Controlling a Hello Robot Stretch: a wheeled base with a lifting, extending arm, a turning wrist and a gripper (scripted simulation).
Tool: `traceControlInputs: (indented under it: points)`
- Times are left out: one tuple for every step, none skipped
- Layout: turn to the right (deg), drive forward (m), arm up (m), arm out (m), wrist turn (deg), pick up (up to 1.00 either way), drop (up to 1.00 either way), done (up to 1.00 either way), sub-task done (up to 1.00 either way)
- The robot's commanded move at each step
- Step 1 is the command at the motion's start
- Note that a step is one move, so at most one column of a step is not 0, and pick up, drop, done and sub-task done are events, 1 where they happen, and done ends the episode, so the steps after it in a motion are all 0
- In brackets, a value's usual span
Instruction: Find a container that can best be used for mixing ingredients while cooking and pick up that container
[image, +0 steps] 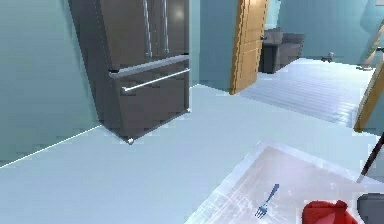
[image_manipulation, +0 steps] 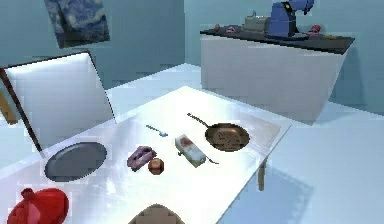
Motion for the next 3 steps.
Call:
traceControlInputs:
  points:
    - [-9.0, 0.00, 0.00, 0.00, 0.0, 0.00, 0.00, 0.00, 0.00]
    - [0.0, 0.00, 0.50, 0.00, 0.0, 0.00, 0.00, 0.00, 0.00]
    - [0.0, 0.00, 0.32, 0.00, 0.0, 0.00, 0.00, 0.00, 0.00]
